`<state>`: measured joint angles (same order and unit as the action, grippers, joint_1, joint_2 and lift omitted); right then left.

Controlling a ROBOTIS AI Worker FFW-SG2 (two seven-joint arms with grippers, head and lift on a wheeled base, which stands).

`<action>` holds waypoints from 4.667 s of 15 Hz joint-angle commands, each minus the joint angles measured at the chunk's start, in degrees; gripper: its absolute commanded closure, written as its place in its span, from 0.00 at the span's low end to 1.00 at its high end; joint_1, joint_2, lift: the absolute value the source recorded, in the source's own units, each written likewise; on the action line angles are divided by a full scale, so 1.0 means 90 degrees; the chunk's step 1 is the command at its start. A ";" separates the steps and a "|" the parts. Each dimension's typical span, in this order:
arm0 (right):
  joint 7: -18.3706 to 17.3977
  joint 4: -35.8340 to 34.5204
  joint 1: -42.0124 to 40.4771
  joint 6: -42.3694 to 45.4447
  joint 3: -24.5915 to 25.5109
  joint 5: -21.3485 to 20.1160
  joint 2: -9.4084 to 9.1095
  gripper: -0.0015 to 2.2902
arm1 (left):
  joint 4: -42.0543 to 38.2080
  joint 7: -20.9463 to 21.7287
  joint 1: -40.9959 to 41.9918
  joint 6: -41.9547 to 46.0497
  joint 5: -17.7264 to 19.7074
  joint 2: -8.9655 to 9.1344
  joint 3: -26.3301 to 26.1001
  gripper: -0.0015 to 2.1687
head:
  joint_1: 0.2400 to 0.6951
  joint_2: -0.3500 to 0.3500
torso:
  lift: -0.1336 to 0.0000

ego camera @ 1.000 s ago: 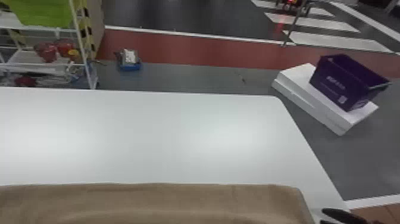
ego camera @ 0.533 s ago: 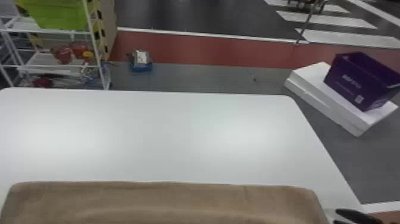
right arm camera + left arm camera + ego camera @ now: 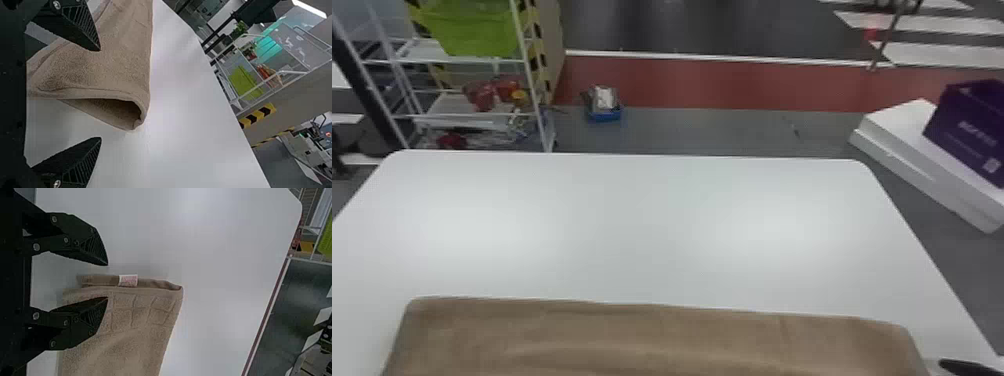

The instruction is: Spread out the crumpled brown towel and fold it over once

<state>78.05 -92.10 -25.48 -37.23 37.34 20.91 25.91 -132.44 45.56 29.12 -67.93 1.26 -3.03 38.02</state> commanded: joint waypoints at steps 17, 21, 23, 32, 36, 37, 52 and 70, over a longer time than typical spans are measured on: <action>0.0031 0.0086 -0.0001 0.0137 -0.0096 0.0050 0.0041 0.04 | 0.0086 0.0318 -0.0257 -0.0905 0.0065 -0.0083 0.0150 0.08 | 1.00 0.41 | 0.08; 0.0031 0.0096 -0.0001 0.0137 -0.0086 0.0060 0.0051 0.04 | 0.0067 0.0553 -0.0286 -0.1237 0.0094 -0.0093 0.0082 0.25 | 1.00 0.41 | 0.08; 0.0031 0.0096 -0.0001 0.0137 -0.0086 0.0060 0.0051 0.04 | 0.0057 0.0592 -0.0306 -0.1295 0.0094 -0.0093 0.0053 0.25 | 1.00 0.37 | 0.08; 0.0031 0.0184 0.0038 0.0195 -0.0106 0.0060 0.0070 0.04 | -0.0031 0.0641 -0.0355 -0.1393 0.0172 -0.0064 0.0121 0.34 | 1.00 0.33 | 0.08; 0.0031 0.0184 0.0058 0.0176 -0.0106 0.0060 0.0070 0.04 | -0.0207 0.0650 -0.0355 -0.1471 0.0113 -0.0083 0.0180 0.34 | 1.00 0.35 | 0.08; 0.0031 0.0184 0.0068 0.0176 -0.0106 0.0060 0.0070 0.04 | -0.0236 0.0670 -0.0345 -0.1490 0.0113 -0.0074 0.0190 0.34 | 1.00 0.35 | 0.08; 0.0031 -0.0187 -0.0401 -0.0117 0.0002 0.0323 0.0099 0.19 | -0.0226 0.0601 -0.0355 -0.1588 0.0123 -0.0074 0.0102 0.67 | 1.00 0.34 | 0.08; 0.0031 -0.0578 -0.0714 -0.1504 0.0471 0.1124 0.0412 0.72 | -0.0510 0.0719 -0.0706 -0.2194 0.0143 -0.0093 0.0258 0.67 | 1.00 0.33 | 0.08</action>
<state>78.05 -96.76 -31.41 -48.79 40.49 29.62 29.27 -136.83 52.04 23.00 -87.38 2.43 -3.86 40.24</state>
